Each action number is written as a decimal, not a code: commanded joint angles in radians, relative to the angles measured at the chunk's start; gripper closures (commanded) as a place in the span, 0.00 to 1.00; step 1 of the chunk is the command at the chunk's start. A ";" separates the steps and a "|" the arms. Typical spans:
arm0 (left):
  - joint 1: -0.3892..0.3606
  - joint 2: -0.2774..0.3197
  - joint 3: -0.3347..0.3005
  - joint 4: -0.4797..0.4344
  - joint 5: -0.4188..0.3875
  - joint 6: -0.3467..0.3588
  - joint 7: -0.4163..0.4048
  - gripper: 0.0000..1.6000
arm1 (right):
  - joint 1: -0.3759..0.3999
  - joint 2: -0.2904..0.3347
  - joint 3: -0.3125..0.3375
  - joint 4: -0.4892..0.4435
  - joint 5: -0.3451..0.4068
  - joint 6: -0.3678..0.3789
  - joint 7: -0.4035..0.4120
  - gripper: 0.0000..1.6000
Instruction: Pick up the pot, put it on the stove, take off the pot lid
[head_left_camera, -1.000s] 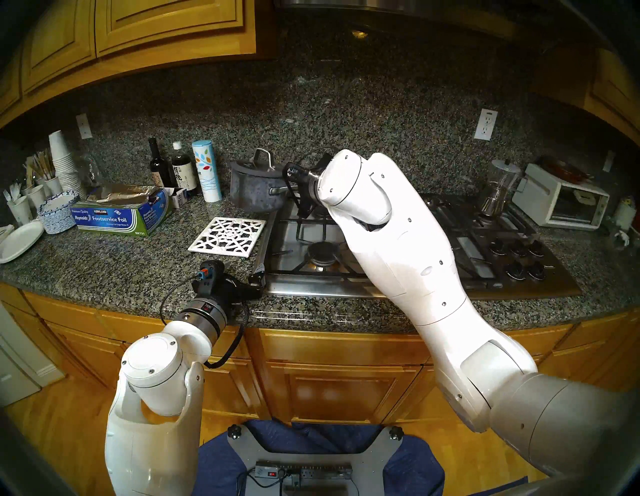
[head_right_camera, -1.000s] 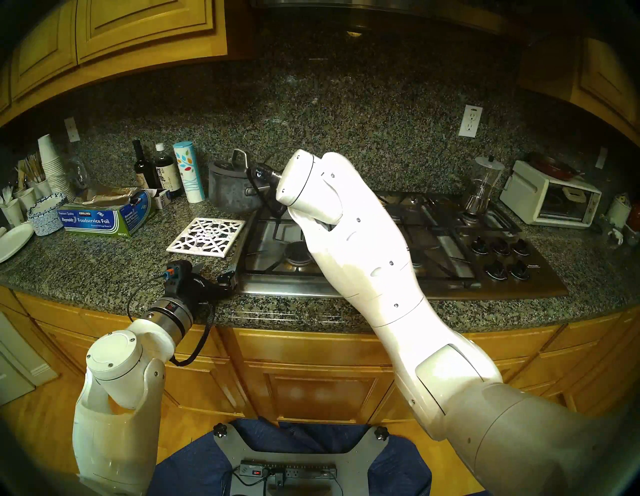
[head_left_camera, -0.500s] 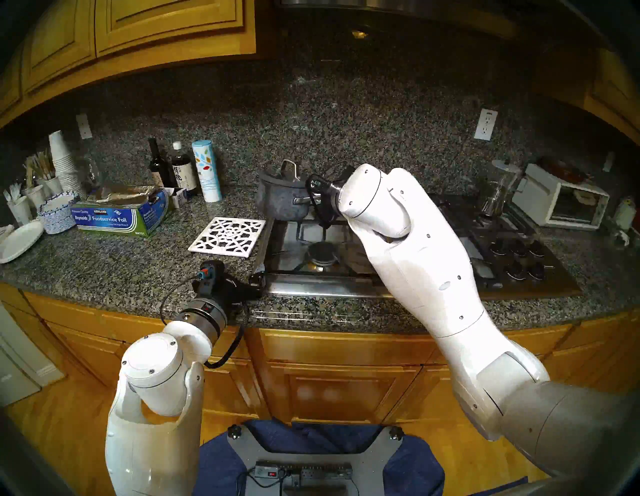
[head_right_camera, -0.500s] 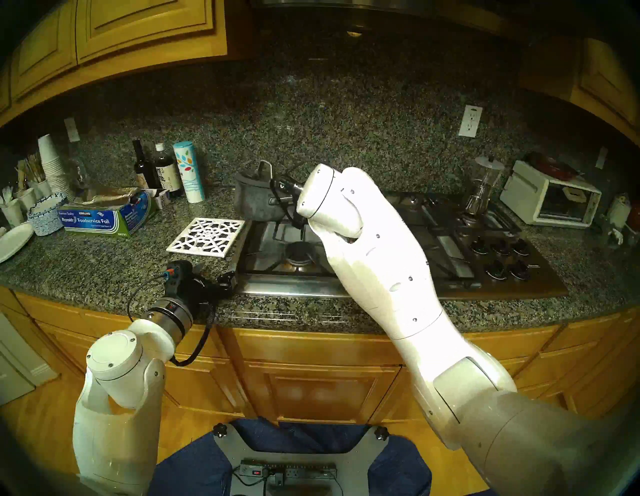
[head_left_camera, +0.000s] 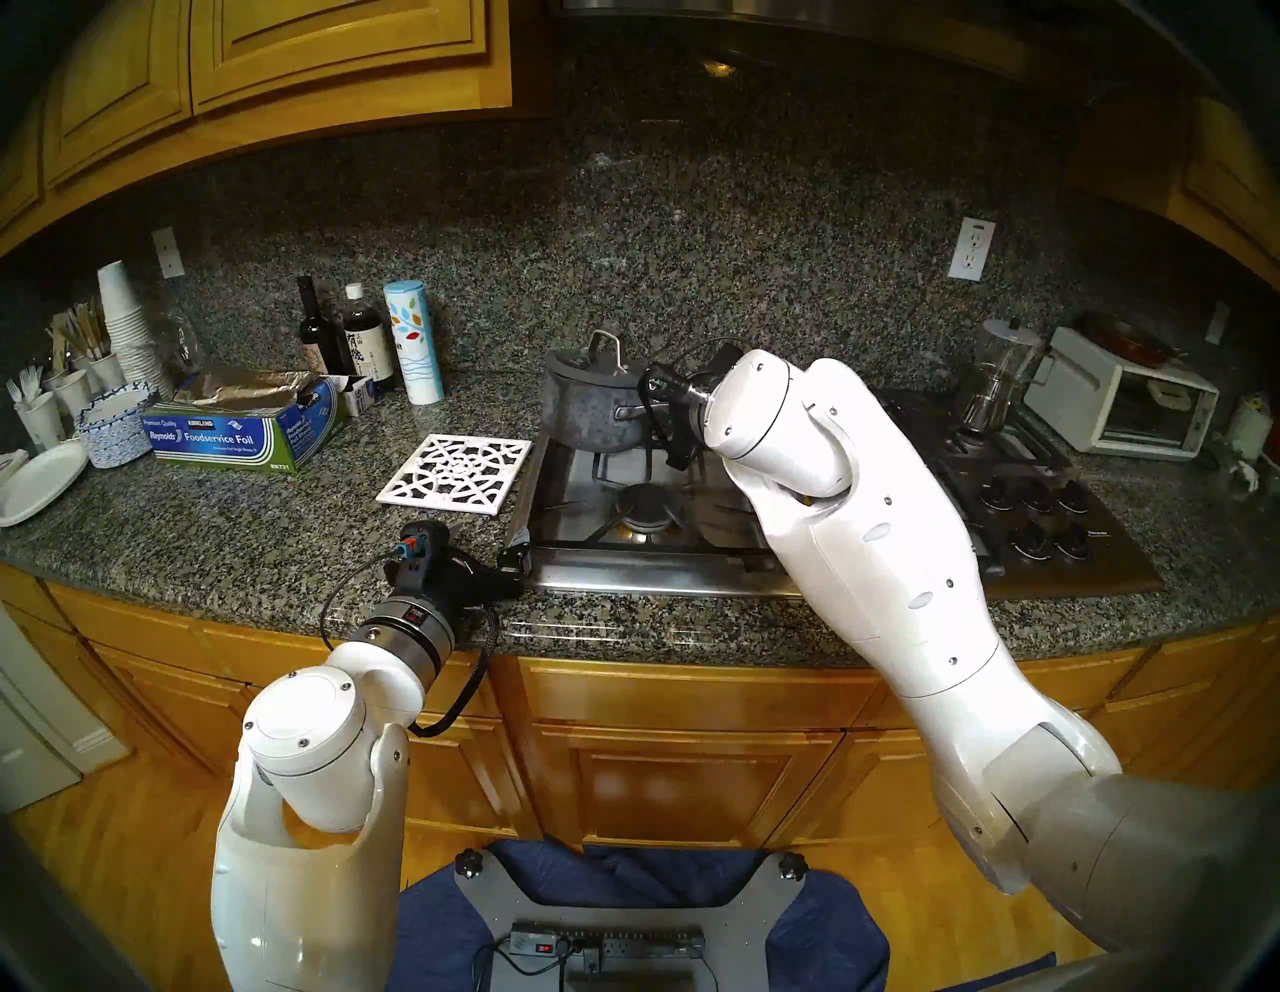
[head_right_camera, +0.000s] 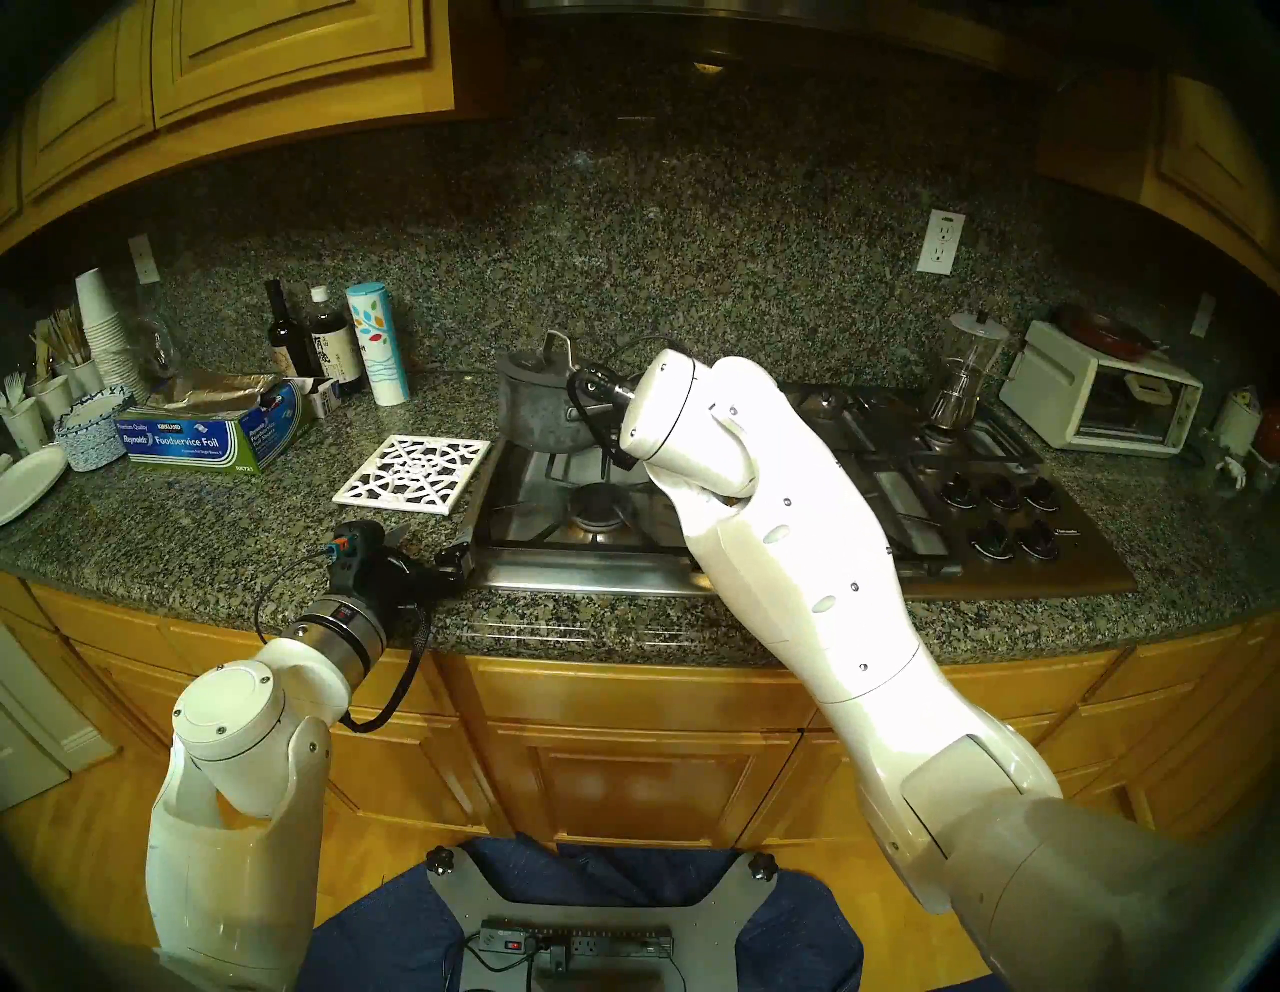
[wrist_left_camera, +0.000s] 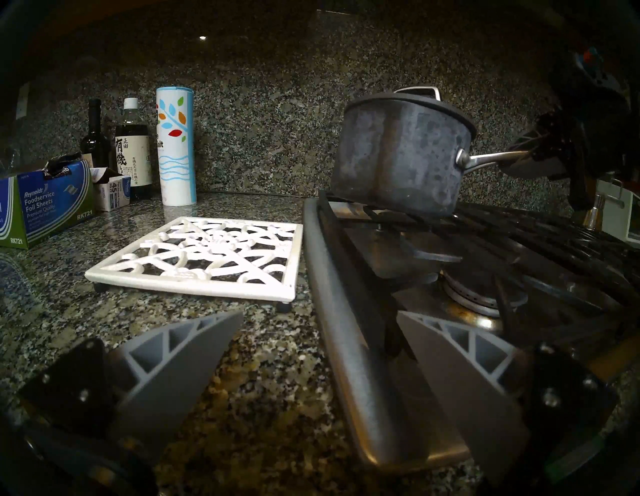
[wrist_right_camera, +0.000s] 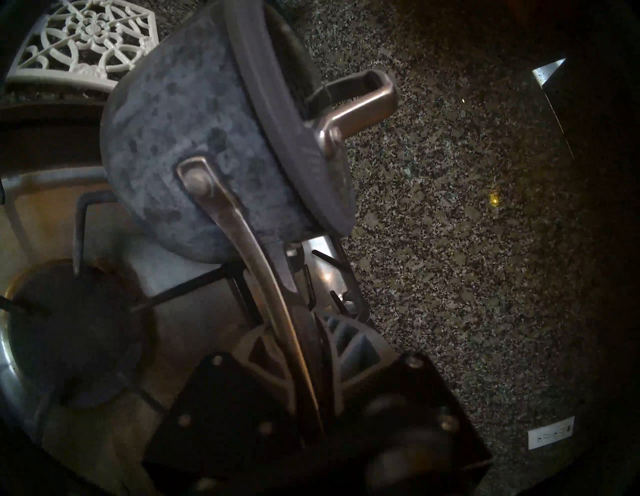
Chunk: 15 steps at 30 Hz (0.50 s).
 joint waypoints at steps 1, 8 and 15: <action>-0.019 0.000 0.002 -0.031 0.000 -0.010 -0.001 0.00 | 0.039 0.059 0.015 -0.094 -0.061 -0.016 -0.048 1.00; -0.019 -0.002 0.001 -0.031 0.001 -0.010 -0.003 0.00 | 0.002 0.100 0.024 -0.140 -0.074 -0.008 -0.045 1.00; -0.019 -0.004 0.000 -0.030 0.003 -0.010 -0.005 0.00 | 0.000 0.113 0.036 -0.193 -0.079 -0.001 -0.041 1.00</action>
